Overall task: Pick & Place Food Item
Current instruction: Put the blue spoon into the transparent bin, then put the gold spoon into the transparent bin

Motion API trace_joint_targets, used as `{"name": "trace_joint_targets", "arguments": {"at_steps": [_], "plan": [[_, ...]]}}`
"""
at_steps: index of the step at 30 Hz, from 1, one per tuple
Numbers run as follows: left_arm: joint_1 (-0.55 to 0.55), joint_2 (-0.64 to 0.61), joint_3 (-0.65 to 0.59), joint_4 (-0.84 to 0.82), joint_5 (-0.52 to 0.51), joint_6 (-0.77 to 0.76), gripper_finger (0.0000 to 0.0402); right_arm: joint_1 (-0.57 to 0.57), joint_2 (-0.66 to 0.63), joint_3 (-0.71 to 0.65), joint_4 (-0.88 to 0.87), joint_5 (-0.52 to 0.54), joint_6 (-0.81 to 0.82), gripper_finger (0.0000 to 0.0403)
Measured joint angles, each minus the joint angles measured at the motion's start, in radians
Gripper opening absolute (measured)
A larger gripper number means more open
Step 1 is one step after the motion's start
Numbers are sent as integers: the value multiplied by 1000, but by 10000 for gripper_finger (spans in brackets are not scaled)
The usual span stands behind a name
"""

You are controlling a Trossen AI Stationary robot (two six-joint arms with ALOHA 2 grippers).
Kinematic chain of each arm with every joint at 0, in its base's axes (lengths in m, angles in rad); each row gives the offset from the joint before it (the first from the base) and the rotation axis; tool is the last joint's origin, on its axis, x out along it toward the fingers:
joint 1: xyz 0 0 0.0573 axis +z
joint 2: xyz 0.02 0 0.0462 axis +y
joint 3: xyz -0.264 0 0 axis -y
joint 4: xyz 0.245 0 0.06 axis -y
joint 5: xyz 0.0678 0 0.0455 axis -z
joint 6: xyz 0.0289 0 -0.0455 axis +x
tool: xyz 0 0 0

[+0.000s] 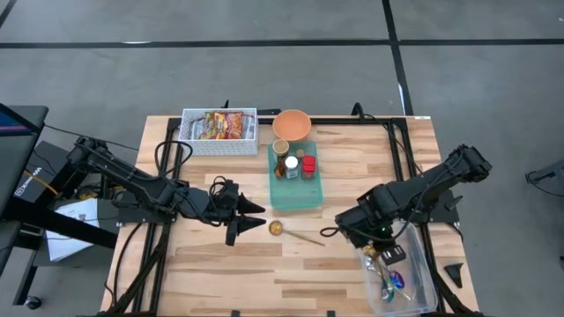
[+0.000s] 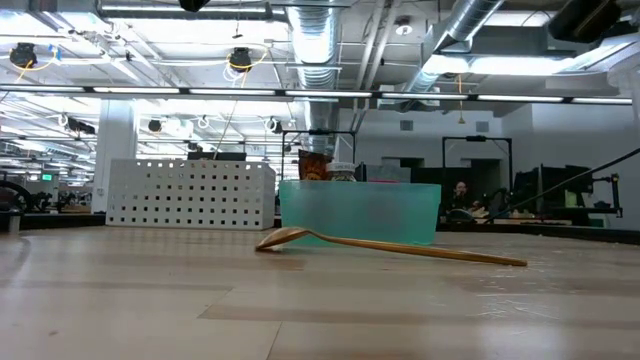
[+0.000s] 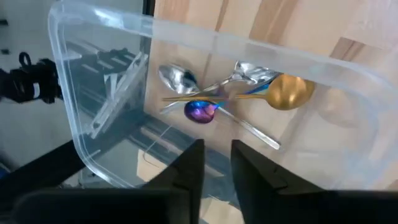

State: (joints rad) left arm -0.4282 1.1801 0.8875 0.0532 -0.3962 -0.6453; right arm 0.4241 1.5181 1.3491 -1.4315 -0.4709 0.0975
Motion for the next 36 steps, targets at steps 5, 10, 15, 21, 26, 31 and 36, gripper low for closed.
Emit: {"name": "trace_joint_targets", "arguments": {"at_steps": [5,10,15,21,26,31,36], "plan": [[0,0,0,0,0,0,195,3,0,0,16,-31,40,115],[0,0,0,0,0,-16,193,56,0,0,27,-109,123,128],[-13,0,0,-1,0,-18,184,154,8,1,101,-111,280,96],[-23,0,0,-4,0,-18,175,270,24,2,314,-45,480,28],[-23,0,0,-4,0,-18,169,340,83,2,386,2,592,8],[-23,0,0,-8,29,-18,163,405,142,0,451,-1,678,3],[-23,0,0,-12,48,-16,155,428,158,0,542,13,767,1]]}}
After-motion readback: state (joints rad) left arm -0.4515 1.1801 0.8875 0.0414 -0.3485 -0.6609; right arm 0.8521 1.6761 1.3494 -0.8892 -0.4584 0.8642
